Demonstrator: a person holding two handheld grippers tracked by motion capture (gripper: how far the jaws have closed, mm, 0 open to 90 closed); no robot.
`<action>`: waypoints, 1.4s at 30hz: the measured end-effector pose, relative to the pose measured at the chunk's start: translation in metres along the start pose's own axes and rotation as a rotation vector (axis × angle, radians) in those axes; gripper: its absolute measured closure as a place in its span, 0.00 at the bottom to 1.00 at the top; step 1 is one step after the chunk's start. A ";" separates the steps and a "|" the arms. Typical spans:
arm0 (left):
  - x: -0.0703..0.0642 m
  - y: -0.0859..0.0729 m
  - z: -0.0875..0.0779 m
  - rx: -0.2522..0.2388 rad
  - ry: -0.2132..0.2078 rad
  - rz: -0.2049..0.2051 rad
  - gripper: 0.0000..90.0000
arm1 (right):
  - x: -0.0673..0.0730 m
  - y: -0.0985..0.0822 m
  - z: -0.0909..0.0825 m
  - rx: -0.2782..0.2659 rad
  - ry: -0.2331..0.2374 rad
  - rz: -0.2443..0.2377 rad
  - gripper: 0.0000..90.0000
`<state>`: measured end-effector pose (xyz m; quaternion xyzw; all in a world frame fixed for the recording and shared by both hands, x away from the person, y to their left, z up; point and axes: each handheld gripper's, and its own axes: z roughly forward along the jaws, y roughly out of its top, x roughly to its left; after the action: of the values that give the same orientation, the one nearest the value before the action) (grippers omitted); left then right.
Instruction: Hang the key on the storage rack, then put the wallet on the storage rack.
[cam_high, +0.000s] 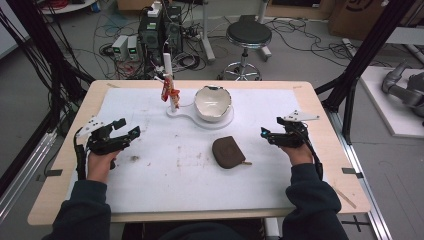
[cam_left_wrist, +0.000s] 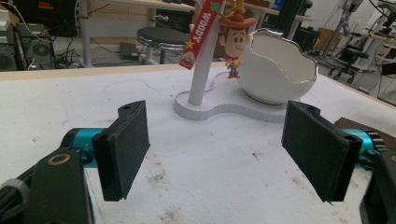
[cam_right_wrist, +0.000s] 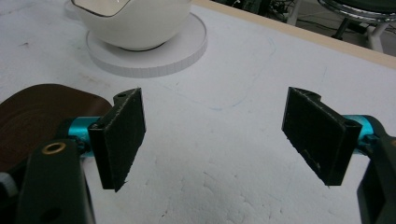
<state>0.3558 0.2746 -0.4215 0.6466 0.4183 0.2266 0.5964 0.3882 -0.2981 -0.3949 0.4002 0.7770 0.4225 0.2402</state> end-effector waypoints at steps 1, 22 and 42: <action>0.000 0.000 0.000 0.003 0.000 0.003 0.26 | 0.001 0.000 0.000 0.003 0.001 0.001 0.24; -0.004 0.000 0.002 0.013 -0.010 0.019 0.26 | 0.048 -0.010 0.035 0.151 0.214 0.001 0.24; -0.004 -0.002 0.006 0.026 -0.010 0.021 0.27 | 0.064 -0.014 0.050 0.197 0.363 0.038 0.26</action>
<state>0.3578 0.2675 -0.4236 0.6597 0.4114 0.2243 0.5875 0.3822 -0.2266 -0.4354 0.3534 0.8374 0.4142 0.0480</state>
